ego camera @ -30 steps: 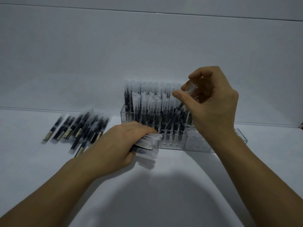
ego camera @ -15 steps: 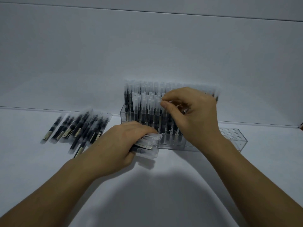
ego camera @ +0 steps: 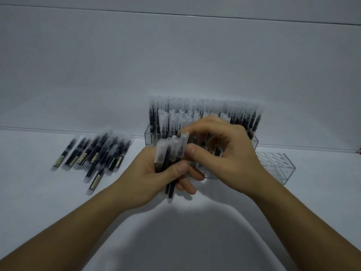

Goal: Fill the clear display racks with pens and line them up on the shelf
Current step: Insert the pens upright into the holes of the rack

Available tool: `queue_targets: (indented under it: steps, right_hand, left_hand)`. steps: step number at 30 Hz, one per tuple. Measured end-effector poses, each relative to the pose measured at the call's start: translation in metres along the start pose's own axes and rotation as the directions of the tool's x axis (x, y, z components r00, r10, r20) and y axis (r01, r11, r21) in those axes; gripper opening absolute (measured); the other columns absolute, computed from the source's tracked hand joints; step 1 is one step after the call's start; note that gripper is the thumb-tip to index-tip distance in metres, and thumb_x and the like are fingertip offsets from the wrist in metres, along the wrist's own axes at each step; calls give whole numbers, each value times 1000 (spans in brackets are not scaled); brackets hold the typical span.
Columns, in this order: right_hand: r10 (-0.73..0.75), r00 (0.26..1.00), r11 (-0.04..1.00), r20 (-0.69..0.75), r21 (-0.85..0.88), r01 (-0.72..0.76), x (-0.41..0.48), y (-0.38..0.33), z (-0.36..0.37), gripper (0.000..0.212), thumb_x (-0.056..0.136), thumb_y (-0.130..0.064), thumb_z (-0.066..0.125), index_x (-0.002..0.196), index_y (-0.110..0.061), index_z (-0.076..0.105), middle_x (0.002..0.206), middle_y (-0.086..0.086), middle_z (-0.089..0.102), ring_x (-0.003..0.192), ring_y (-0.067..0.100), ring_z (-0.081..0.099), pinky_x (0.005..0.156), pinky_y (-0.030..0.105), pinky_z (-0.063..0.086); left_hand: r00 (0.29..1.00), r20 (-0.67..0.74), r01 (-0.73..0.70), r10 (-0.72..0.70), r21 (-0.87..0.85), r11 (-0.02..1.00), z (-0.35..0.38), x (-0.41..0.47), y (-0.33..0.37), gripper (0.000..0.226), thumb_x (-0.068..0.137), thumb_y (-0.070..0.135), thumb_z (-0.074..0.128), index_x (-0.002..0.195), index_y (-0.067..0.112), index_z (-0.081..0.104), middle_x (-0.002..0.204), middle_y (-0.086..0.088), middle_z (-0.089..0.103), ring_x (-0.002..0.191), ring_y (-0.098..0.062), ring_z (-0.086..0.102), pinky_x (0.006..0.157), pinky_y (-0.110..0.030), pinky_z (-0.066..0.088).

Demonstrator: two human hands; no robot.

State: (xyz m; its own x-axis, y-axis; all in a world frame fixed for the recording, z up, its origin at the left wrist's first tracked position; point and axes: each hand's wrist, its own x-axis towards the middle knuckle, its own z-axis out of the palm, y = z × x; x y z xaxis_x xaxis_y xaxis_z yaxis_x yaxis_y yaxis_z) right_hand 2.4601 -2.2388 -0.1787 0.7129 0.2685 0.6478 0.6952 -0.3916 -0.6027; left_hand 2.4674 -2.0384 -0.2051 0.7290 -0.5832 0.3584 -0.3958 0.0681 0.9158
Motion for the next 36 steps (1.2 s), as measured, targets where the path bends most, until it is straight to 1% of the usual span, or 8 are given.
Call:
queue_targets:
  steps: [8, 12, 14, 18, 22, 25, 30, 36]
  right_hand:
    - [94, 995, 964, 33, 248, -99, 1, -1, 0, 11, 88, -9, 77, 96, -4, 71, 87, 8, 71, 80, 26, 69, 69, 38, 58]
    - [179, 980, 885, -92, 450, -119, 4, -8, -4, 11, 86, -7, 75, 93, -8, 66, 93, 20, 75, 87, 30, 75, 73, 28, 59]
    - [229, 961, 847, -153, 518, -119, 7, -9, -10, 11, 89, -3, 71, 92, -9, 62, 89, 15, 77, 78, 21, 74, 65, 22, 54]
    - [288, 910, 837, -297, 540, -89, 10, -5, -20, 15, 88, -5, 69, 94, -12, 56, 75, 9, 71, 66, 26, 65, 56, 30, 52]
    - [316, 871, 876, -375, 467, -117, 11, -3, -25, 24, 92, -7, 72, 113, -13, 62, 77, 7, 64, 55, 16, 60, 56, 28, 51]
    - [300, 856, 910, -422, 396, -124, 11, 0, -27, 14, 89, -15, 74, 101, -11, 68, 77, -7, 64, 58, 14, 58, 57, 27, 52]
    - [227, 845, 959, -484, 261, -108, 10, 3, -27, 13, 89, -11, 76, 85, -8, 65, 83, 0, 69, 70, 16, 66, 62, 24, 53]
    - [167, 839, 983, -518, 153, -102, 11, 9, -23, 16, 85, -14, 83, 86, -9, 68, 85, 8, 71, 72, 33, 66, 61, 34, 58]
  left_hand:
    - [998, 53, 31, -27, -76, 997, 0, 0, -3, 28, 100, 18, 47, 119, 5, 62, 105, -18, 74, 94, -39, 73, 87, -57, 57]
    - [995, -84, -61, 56, -57, 997, -3, 1, -8, 28, 101, 13, 46, 118, -2, 61, 102, -19, 73, 95, -34, 73, 85, -41, 60]
    - [984, -151, -84, 98, 98, 992, -7, 0, -12, 24, 102, 11, 47, 118, 3, 63, 103, -10, 75, 99, -23, 73, 87, -30, 58]
    - [980, -89, -115, 176, 465, 878, -10, -2, -13, 31, 93, -20, 47, 115, -7, 65, 107, -4, 73, 107, 1, 66, 87, -10, 49]
    - [981, -58, -118, 184, 574, 811, -9, -2, -13, 62, 75, -13, 42, 128, 8, 64, 106, 18, 66, 80, 11, 57, 74, 1, 37]
    - [983, -32, -109, 179, 682, 723, -11, -3, -15, 69, 69, -10, 44, 131, 15, 63, 105, 34, 53, 80, 8, 53, 78, 0, 35]
    - [986, 68, -141, 155, 835, 531, -11, -3, -16, 81, 62, -8, 56, 138, 20, 57, 128, 11, 62, 118, -5, 53, 100, -8, 35]
    - [977, 142, -201, 162, 871, 448, -6, -1, -16, 75, 63, -6, 57, 135, 17, 58, 124, 9, 64, 113, -11, 54, 91, -29, 50]
